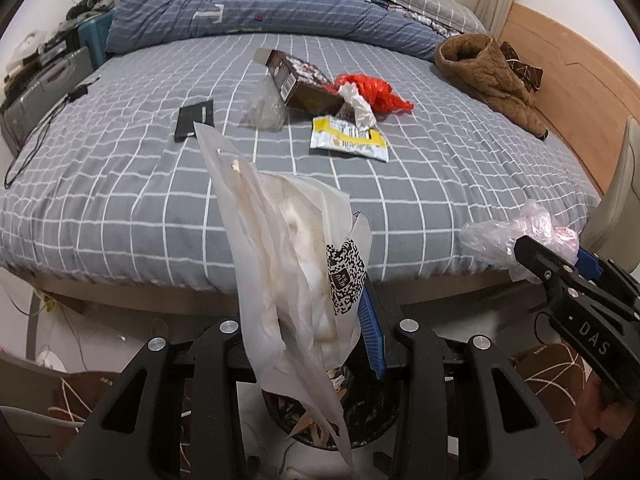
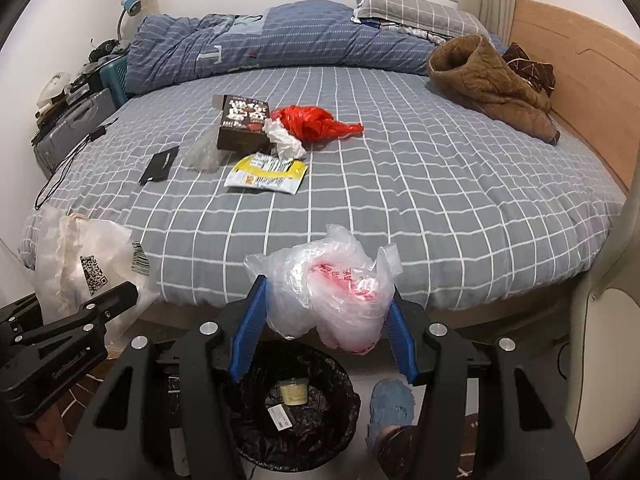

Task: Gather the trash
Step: 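Lower the white paper bag and clear plastic bag with both tools over the bin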

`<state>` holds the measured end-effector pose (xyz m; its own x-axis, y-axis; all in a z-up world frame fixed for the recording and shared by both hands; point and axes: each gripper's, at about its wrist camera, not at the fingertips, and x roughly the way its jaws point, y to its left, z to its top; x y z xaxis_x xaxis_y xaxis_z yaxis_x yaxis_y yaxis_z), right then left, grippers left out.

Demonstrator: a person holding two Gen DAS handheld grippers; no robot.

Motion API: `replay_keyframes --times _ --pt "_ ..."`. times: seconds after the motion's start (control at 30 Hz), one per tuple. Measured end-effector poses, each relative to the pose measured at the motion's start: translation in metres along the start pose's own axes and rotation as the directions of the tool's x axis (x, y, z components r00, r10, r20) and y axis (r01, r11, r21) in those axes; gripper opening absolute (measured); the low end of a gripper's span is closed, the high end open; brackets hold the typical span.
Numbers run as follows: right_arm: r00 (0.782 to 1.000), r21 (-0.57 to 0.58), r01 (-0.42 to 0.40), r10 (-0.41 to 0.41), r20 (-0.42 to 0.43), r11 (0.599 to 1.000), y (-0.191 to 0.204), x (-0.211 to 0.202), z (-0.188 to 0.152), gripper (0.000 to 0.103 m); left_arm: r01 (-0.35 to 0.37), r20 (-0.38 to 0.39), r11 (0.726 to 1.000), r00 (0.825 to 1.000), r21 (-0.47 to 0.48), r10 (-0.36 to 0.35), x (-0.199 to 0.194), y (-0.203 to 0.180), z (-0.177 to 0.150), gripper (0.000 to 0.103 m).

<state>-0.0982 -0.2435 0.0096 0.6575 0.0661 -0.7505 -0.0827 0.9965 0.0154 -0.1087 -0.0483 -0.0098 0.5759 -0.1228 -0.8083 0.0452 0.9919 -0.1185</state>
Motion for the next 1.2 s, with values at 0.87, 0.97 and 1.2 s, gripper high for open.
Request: replay_keyframes --times 0.87,0.97,1.2 --pt "0.988 0.009 -0.002 0.003 -0.156 1.000 0.015 0.046 -0.090 0.053 -0.025 -0.066 0.999 0.998 -0.021 0.024 0.031 0.019 -0.063 0.037" --pt "0.984 0.001 -0.004 0.004 -0.179 1.000 0.019 0.056 -0.100 0.053 -0.034 -0.071 0.999 0.997 -0.013 0.033 0.038 0.020 -0.069 0.037" --pt "0.973 -0.014 -0.008 0.004 -0.229 1.000 0.025 0.079 -0.117 0.053 -0.044 -0.080 0.999 0.996 0.002 0.044 0.054 0.021 -0.079 0.037"
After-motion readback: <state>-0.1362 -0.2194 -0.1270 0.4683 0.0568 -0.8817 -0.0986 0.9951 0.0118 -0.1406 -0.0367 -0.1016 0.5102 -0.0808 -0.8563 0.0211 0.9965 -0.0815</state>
